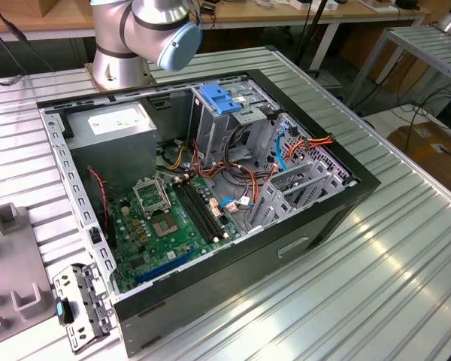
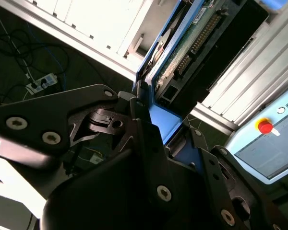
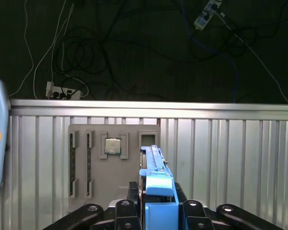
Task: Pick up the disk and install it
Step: 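Pick up the disk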
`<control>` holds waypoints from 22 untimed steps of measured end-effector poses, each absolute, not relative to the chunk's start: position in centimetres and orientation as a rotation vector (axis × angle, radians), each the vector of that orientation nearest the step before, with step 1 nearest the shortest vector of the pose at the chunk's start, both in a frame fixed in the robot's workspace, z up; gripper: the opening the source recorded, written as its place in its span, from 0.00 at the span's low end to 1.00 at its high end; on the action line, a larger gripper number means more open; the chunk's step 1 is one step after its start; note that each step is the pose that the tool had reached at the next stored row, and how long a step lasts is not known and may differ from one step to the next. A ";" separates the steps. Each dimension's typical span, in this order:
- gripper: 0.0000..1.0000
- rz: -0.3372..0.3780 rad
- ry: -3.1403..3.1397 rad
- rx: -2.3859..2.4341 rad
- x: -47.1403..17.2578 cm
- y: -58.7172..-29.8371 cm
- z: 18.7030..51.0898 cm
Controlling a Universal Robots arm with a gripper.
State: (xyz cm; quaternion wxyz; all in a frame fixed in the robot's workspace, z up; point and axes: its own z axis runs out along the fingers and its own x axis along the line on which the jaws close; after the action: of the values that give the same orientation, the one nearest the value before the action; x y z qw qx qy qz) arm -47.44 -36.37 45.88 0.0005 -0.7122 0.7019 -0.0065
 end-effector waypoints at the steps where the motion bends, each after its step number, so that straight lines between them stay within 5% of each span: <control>1: 0.37 -0.021 2.204 -2.237 -47.4 -36.4 46.0; 22: 0.37 -0.021 2.204 -2.237 -47.4 -36.4 48.7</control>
State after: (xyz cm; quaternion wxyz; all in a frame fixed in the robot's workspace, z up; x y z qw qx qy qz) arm -47.44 -36.37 48.67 0.0004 -0.7122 0.7019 -0.0066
